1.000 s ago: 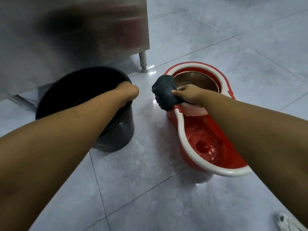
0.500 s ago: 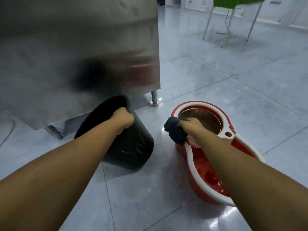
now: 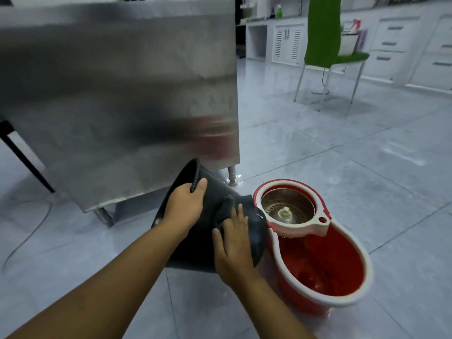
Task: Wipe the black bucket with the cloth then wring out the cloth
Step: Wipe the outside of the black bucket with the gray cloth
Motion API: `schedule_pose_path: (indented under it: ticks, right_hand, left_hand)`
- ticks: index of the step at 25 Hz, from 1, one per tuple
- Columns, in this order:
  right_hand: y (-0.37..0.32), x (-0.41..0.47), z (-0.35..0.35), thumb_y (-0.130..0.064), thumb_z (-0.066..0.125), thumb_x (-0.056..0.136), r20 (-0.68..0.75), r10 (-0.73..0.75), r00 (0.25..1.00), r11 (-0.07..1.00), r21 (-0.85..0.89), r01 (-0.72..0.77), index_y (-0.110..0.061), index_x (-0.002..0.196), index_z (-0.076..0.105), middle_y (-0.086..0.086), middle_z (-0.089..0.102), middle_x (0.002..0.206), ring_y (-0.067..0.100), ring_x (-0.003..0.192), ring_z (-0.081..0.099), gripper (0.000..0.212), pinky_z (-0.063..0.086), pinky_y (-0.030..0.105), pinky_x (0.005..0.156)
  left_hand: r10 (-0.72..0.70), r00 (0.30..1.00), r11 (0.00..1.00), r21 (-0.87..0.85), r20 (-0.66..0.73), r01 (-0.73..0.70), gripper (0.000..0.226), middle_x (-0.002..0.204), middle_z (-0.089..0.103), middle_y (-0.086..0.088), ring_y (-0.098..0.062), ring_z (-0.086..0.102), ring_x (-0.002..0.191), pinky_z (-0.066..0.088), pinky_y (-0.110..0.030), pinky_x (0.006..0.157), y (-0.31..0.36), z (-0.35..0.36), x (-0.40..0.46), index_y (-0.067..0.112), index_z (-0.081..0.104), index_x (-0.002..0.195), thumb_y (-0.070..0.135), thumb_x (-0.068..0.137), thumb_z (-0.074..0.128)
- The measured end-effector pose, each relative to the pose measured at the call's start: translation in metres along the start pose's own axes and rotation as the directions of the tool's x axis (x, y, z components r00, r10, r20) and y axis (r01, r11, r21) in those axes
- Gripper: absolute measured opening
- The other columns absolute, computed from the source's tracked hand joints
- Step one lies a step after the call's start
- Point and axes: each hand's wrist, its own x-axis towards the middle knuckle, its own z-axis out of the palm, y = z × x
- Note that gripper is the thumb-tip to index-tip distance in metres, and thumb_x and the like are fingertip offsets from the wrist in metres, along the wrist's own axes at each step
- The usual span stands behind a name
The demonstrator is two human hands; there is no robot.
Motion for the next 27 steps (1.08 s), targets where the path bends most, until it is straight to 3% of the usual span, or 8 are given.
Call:
schedule_pose_path:
  ticks: [4,8,11,13,18,22,24,27]
  right_hand:
    - [-0.046,0.032,-0.020,-0.024,0.035,0.102,0.034,-0.033,0.999,0.998,0.063,0.031,-0.016,0.087,0.046,-0.005,0.046,0.138,0.015,0.143,0.028,0.020,0.018,0.037,0.120]
    - [-0.036,0.048,-0.057,-0.026,0.037,0.102,0.009,0.256,0.967,0.964,0.075,-0.256,-0.014,0.081,0.044,0.005,0.051,0.086,0.024,0.087,0.051,0.025,0.040,0.027,0.067]
    - [-0.012,0.004,-0.047,-0.030,0.035,0.101,-0.057,0.248,0.967,0.968,0.053,-0.245,-0.027,0.096,0.052,0.009,0.057,0.122,0.029,0.121,0.051,0.018,0.047,0.038,0.097]
    - [-0.024,-0.032,-0.022,-0.028,0.032,0.102,-0.075,0.084,0.994,0.996,0.015,-0.083,-0.027,0.127,0.047,-0.006,0.024,0.161,0.014,0.151,0.015,0.029,0.017,0.035,0.123]
    - [-0.083,-0.001,-0.014,-0.022,0.036,0.100,-0.056,-0.236,0.970,0.972,-0.030,0.235,-0.005,0.118,0.052,-0.007,0.017,0.160,0.009,0.151,0.005,0.030,-0.002,0.033,0.123]
    - [-0.048,0.053,-0.066,-0.028,0.040,0.098,-0.053,0.190,0.980,0.977,0.106,-0.184,-0.001,0.089,0.052,0.018,0.062,0.106,0.037,0.108,0.055,0.031,0.042,0.051,0.096]
    - [-0.017,0.035,-0.073,-0.027,0.037,0.100,-0.134,0.325,0.936,0.945,0.066,-0.319,-0.003,0.098,0.058,0.011,0.059,0.127,0.037,0.128,0.046,0.031,0.035,0.054,0.109]
    - [-0.008,-0.029,-0.025,-0.024,0.027,0.098,-0.150,0.044,0.988,0.983,-0.167,-0.069,-0.001,0.111,0.061,0.011,0.014,0.164,0.029,0.153,-0.002,0.043,0.000,0.055,0.122]
  left_hand:
    - [0.162,0.987,0.975,0.154,-0.009,-0.159,0.045,0.056,0.051,-0.002,-0.022,0.050,0.056,0.038,-0.034,0.057,0.006,-0.027,-0.037,0.013,0.049,0.061,0.040,0.097,0.049]
    - [0.222,0.966,0.966,0.162,-0.129,-0.201,0.048,0.054,0.046,-0.006,-0.023,0.046,0.054,0.036,-0.035,0.055,0.012,-0.052,-0.055,0.006,0.046,0.061,0.037,0.098,0.048]
    - [0.227,0.955,0.966,0.168,-0.189,-0.197,0.050,0.060,0.052,-0.015,-0.028,0.050,0.057,0.037,-0.035,0.055,0.013,-0.060,-0.059,-0.005,0.052,0.073,0.039,0.098,0.047]
    - [0.217,0.959,0.973,0.121,-0.180,-0.198,0.050,0.058,0.049,-0.011,-0.026,0.049,0.057,0.039,-0.037,0.056,0.012,-0.059,-0.060,-0.004,0.052,0.074,0.039,0.097,0.047]
    - [0.242,0.966,0.968,0.089,-0.090,-0.234,0.040,0.058,0.058,-0.006,-0.020,0.052,0.055,0.041,-0.035,0.055,0.012,-0.050,-0.067,0.010,0.057,0.065,0.033,0.097,0.051]
    - [0.256,0.963,0.966,0.041,-0.084,-0.254,0.044,0.058,0.056,-0.013,-0.025,0.054,0.055,0.039,-0.035,0.052,0.015,-0.053,-0.073,0.006,0.055,0.064,0.035,0.097,0.051]
    - [0.240,0.961,0.970,-0.010,-0.138,-0.243,0.046,0.068,0.062,-0.022,-0.035,0.060,0.065,0.048,-0.045,0.056,0.014,-0.055,-0.070,0.000,0.059,0.072,0.038,0.098,0.049]
    - [0.185,0.964,0.980,-0.042,-0.189,-0.197,0.048,0.065,0.058,-0.021,-0.036,0.055,0.062,0.046,-0.046,0.057,0.015,-0.052,-0.065,-0.001,0.054,0.072,0.038,0.098,0.047]
